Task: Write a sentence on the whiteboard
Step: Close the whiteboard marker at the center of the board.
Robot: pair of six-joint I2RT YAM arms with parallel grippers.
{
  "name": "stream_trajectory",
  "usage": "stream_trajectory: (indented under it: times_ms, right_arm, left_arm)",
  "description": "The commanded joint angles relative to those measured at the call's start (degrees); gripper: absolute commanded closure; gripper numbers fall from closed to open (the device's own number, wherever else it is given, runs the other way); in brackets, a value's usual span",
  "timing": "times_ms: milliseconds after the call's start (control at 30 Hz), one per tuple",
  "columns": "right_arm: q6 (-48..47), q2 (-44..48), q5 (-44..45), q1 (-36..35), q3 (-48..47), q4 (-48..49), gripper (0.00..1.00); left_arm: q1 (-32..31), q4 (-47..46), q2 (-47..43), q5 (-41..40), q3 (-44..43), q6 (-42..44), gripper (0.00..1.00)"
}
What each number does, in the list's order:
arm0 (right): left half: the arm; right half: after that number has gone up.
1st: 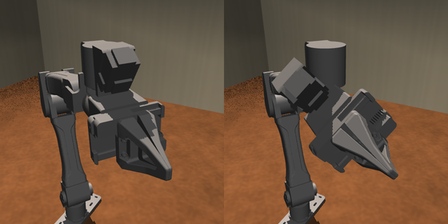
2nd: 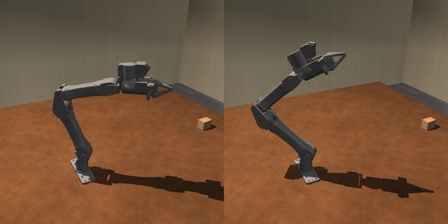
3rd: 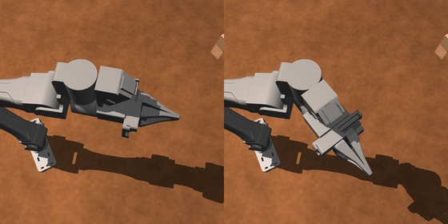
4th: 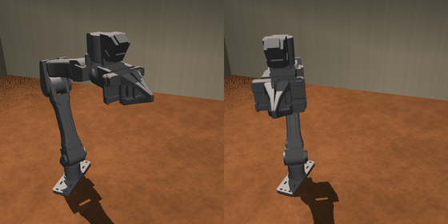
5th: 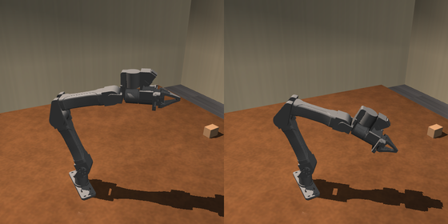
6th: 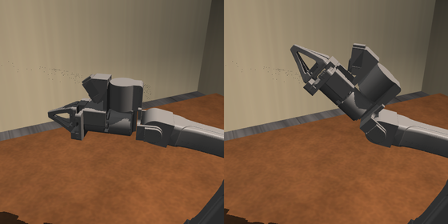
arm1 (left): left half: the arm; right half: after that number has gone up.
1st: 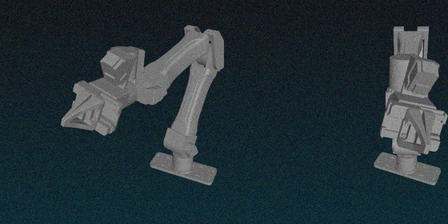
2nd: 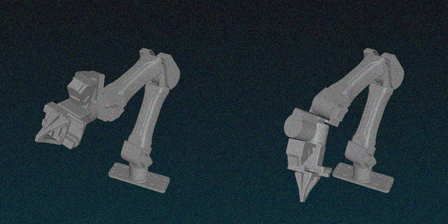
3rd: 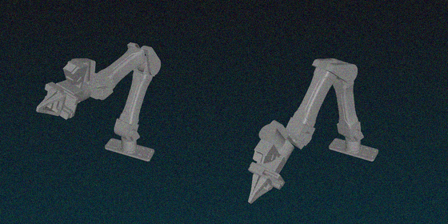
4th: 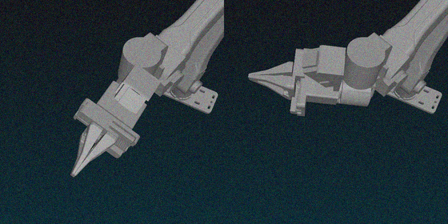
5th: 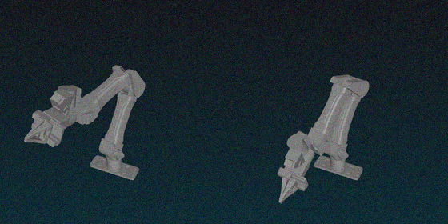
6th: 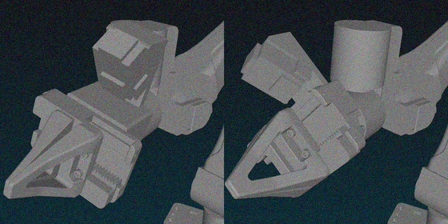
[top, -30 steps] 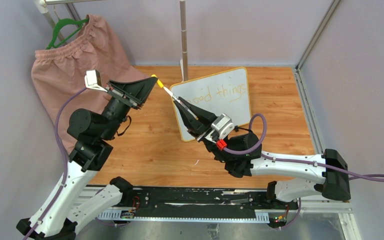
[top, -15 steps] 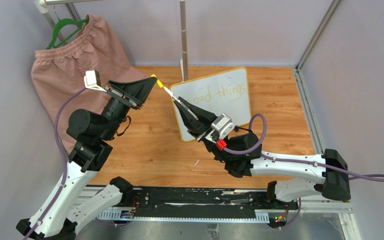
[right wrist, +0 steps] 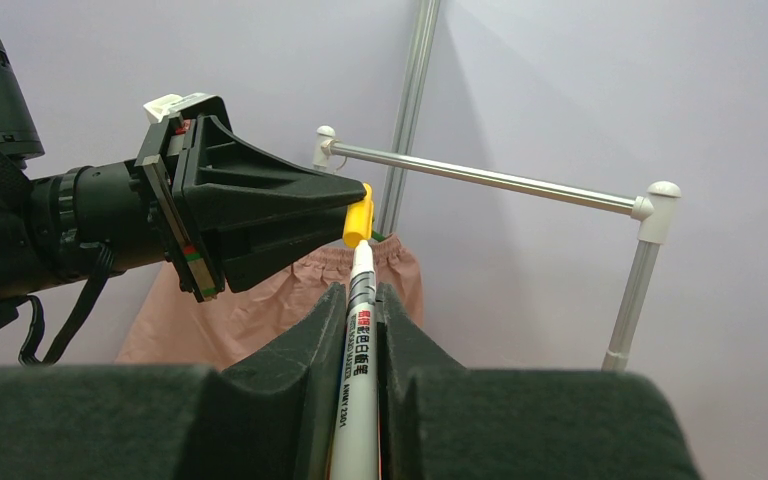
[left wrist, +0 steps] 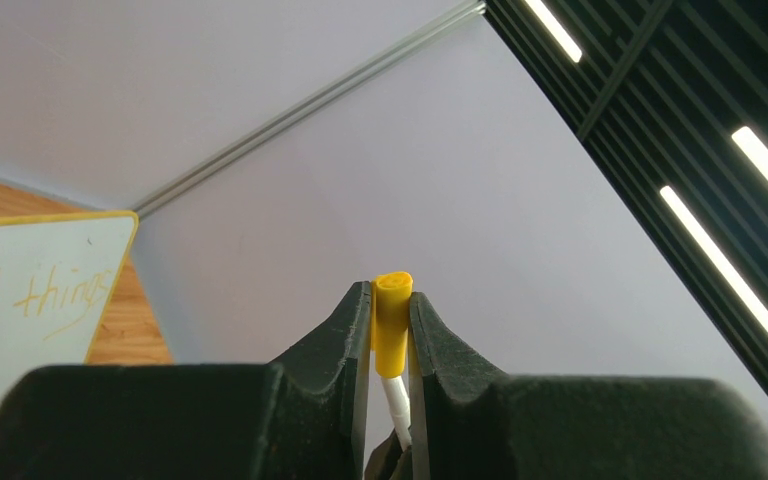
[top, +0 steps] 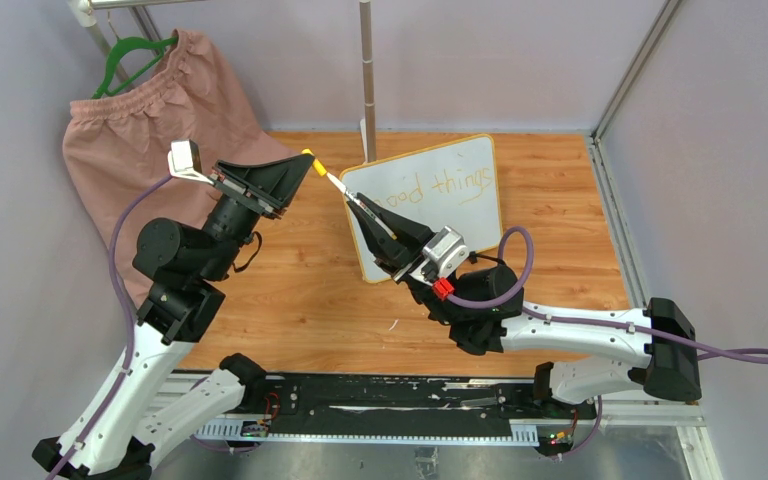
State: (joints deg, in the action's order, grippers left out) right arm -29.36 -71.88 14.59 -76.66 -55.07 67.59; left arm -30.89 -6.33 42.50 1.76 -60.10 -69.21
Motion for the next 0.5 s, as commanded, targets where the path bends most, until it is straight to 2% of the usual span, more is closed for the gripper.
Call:
stream_trajectory:
  times_ms: [0, 467]
  right_arm:
    - [1.46, 0.07, -0.80, -0.70, -2.29, 1.58, 1.00]
    - [1.88, -0.08, -0.50, -0.84, -2.28, 0.70, 1.00]
  left_arm:
    - [-0.48, -1.32, 0.09, 0.46, -1.33, -0.02, 1.00]
    - [-0.48, -1.30, 0.57, 0.64, -1.90, -0.09, 1.00]
